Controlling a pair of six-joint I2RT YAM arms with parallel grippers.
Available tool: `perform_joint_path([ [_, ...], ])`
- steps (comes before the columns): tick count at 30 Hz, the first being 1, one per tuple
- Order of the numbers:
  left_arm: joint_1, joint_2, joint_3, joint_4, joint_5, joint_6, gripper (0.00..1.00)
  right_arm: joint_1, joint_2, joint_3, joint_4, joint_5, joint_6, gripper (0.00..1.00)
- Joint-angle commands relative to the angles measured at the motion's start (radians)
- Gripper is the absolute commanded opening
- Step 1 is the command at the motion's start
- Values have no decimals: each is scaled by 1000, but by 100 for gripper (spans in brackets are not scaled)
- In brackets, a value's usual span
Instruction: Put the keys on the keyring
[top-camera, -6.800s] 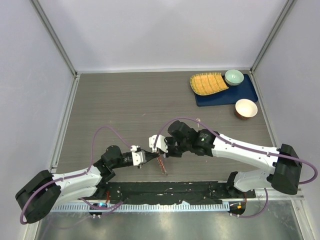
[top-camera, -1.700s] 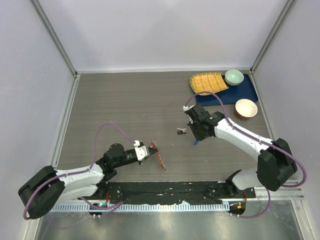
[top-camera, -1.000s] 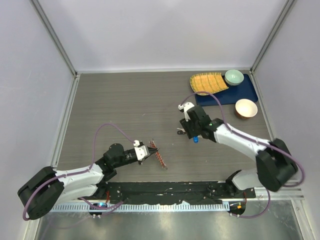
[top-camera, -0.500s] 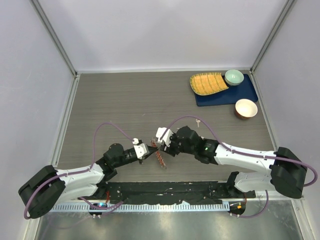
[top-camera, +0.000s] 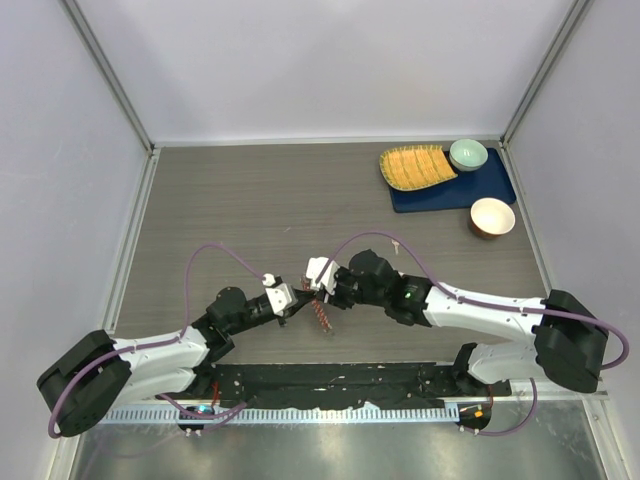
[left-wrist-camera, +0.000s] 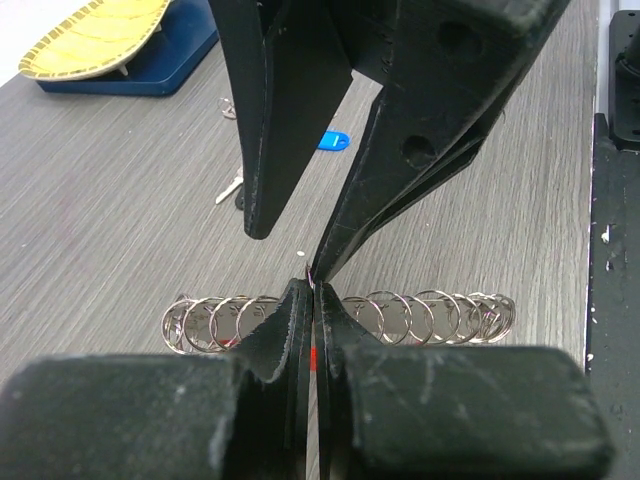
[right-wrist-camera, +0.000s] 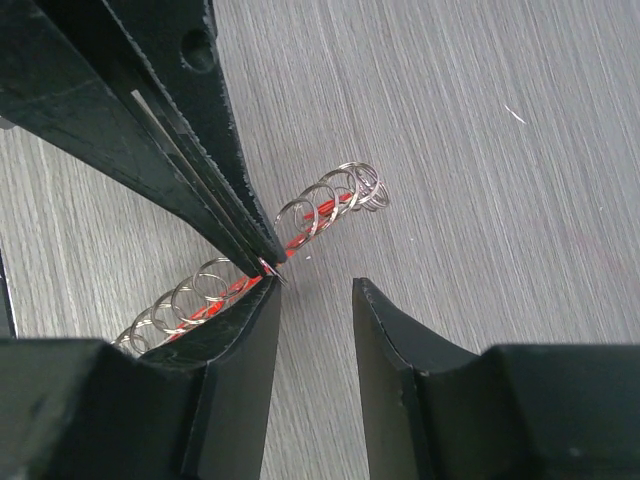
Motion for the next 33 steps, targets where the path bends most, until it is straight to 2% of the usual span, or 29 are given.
perform_joint_path([
  [1,0,3,18,91,-7,-2,5,9,2,54,31,-54,-17,41],
  [16,0,13,38,50,25,-5,5,12,3,92,-6,-134,-74,37],
  [20,0,13,41,42,25,-4,5,15,2,109,-22,-151,-95,33],
  [24,0,13,44,36,27,-5,5,13,16,117,-24,-166,-98,19],
  [27,0,4,40,42,24,-8,5,15,28,115,-27,-169,-94,15],
  [33,0,-17,29,38,-10,-5,5,16,26,103,-70,-104,-77,19],
])
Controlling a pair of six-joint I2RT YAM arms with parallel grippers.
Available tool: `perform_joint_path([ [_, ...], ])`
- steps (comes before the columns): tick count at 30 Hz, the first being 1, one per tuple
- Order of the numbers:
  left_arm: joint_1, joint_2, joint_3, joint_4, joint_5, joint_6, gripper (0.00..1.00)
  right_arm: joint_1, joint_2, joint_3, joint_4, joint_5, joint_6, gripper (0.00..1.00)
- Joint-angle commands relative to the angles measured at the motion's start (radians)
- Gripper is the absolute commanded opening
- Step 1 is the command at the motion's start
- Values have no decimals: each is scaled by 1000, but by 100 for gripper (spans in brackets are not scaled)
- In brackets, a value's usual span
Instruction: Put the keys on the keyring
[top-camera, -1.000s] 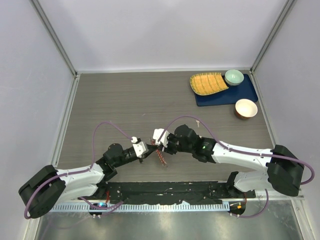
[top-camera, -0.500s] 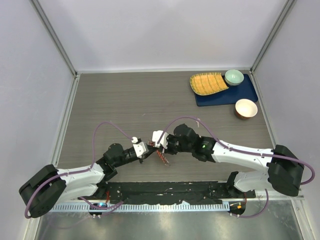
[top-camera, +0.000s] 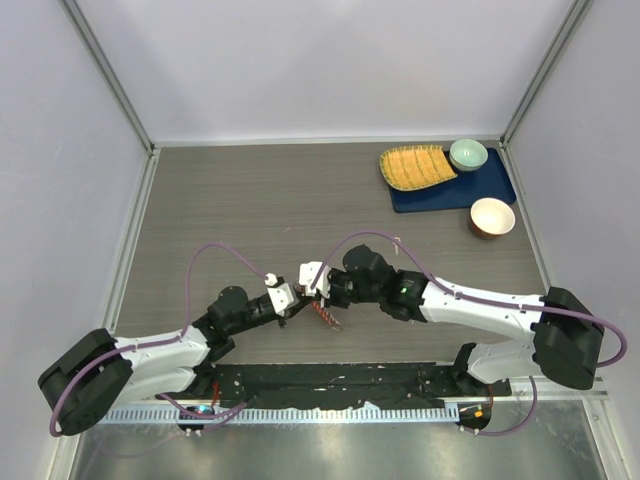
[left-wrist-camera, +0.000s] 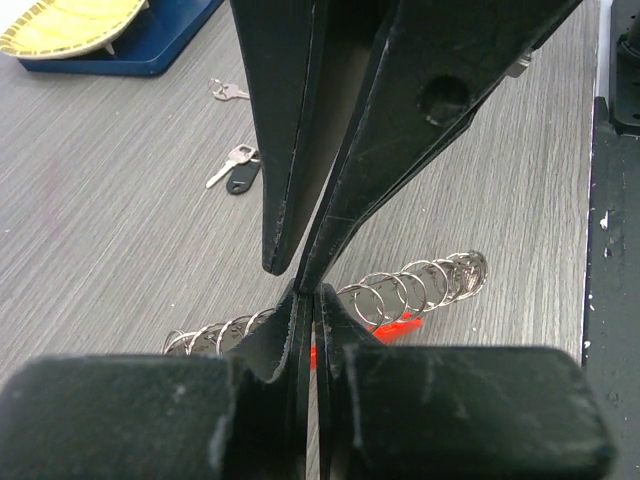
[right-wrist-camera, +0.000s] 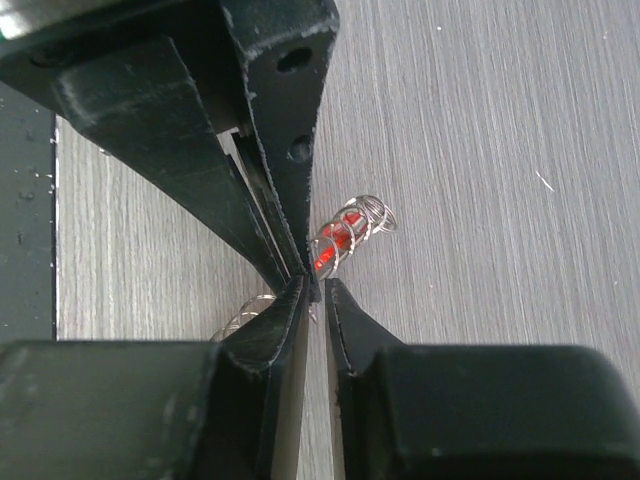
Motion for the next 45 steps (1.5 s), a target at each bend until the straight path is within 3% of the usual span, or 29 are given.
perform_joint_path([
  [1,0,-32,27,61,-19,-4,5,5,-10,17,-5,58,15,21],
  [5,0,-32,28,57,-26,-3,5,3,-52,-3,-5,124,38,30],
  [15,0,-43,22,58,-60,-7,6,3,-62,-27,-39,132,54,36],
  [45,0,-37,27,60,30,-3,6,5,-7,-4,48,58,3,25],
])
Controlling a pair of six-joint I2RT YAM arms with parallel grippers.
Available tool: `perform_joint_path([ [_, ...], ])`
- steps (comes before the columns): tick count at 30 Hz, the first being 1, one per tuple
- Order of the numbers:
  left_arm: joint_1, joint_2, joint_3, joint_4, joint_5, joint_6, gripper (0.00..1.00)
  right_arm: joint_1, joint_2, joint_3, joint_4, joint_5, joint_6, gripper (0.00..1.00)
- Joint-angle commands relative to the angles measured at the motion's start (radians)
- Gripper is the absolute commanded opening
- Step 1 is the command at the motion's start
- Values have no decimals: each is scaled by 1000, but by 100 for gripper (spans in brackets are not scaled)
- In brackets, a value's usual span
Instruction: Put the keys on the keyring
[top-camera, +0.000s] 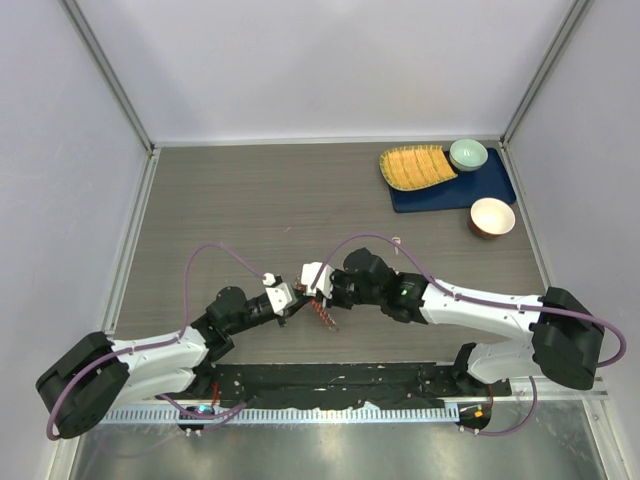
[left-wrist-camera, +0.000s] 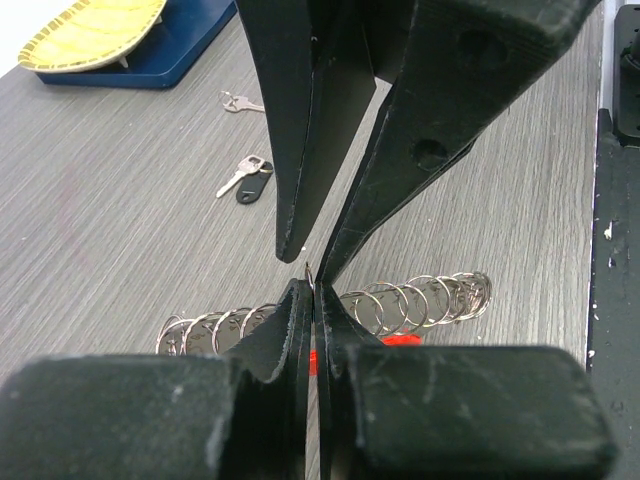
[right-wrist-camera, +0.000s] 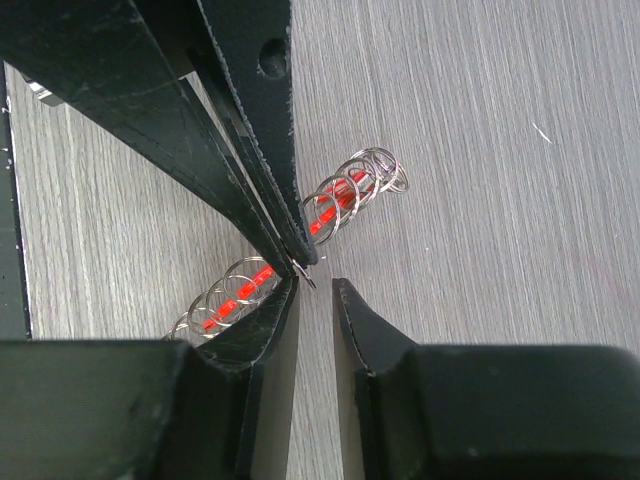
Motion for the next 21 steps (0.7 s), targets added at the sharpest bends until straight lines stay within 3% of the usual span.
perform_joint_path([
  [1,-2,-7,30,62,44,-3,6,4,-7,26,61,-29,-15,24],
  [7,0,4,38,58,44,-4,6,4,-7,34,61,-53,-17,18],
  [13,0,7,41,59,16,-21,6,4,-16,26,91,-39,5,2],
  [16,0,15,39,91,-22,-90,7,4,-28,-1,153,17,31,1],
  [21,-2,54,56,174,-91,-352,7,18,-37,-44,261,145,49,1],
])
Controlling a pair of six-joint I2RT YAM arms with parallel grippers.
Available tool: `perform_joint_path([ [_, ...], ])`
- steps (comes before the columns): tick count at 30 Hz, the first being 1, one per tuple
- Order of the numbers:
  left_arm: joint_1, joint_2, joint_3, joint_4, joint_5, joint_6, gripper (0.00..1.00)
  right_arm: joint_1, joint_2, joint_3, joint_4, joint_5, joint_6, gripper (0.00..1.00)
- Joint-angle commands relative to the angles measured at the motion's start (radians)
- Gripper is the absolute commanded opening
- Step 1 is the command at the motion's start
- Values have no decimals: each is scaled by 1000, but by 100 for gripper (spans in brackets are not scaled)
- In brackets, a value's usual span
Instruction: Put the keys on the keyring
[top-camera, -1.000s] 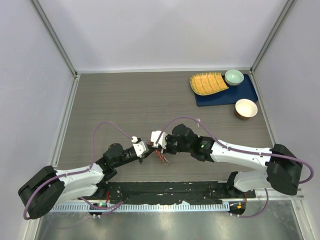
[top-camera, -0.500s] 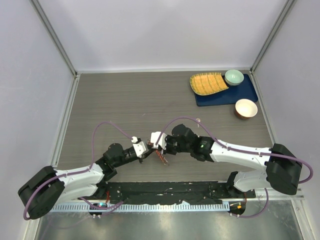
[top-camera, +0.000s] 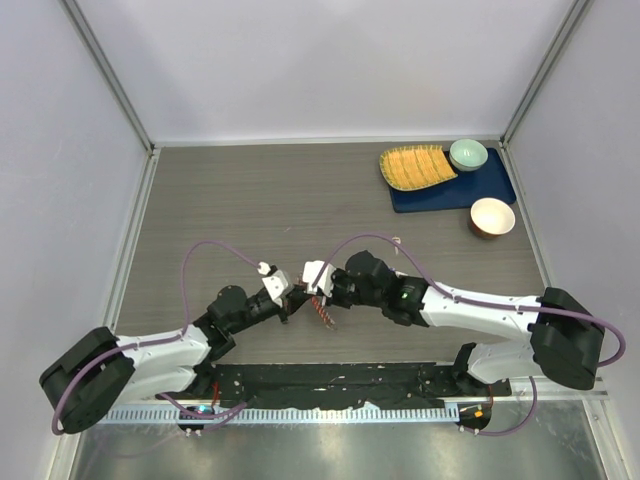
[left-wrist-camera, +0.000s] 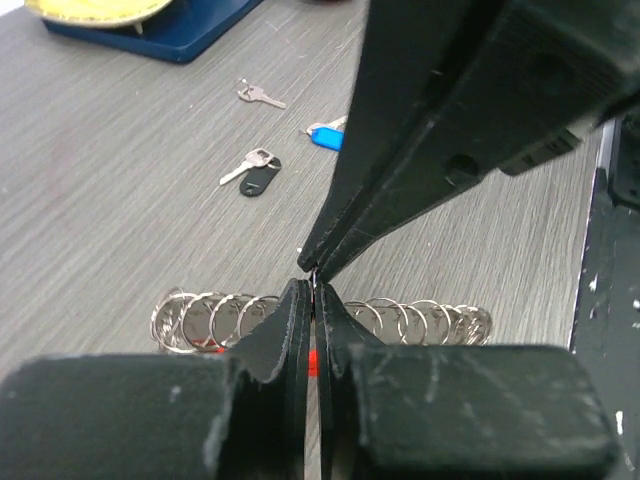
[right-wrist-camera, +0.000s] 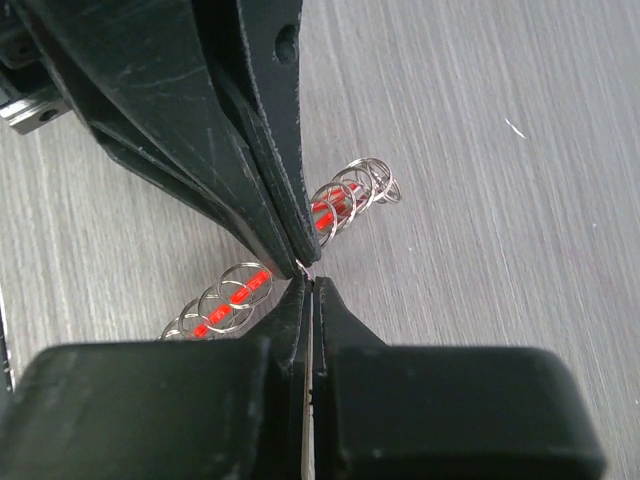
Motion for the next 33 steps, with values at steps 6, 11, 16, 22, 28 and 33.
perform_joint_path([
  [6,-28,72,83,176,-133,-451,5,68,-10,-55,302,262,10,1],
  [11,-32,83,88,182,-218,-568,5,133,45,-82,369,481,-50,2],
  [16,-32,61,72,181,-311,-643,8,146,50,-116,411,487,-41,2],
  [22,-32,26,40,157,-385,-608,9,146,24,-144,446,533,-9,1],
  [28,-34,20,28,141,-348,-476,5,148,30,-121,386,513,11,1],
  [33,-31,46,8,144,-305,-336,0,119,-21,-99,264,517,75,10],
])
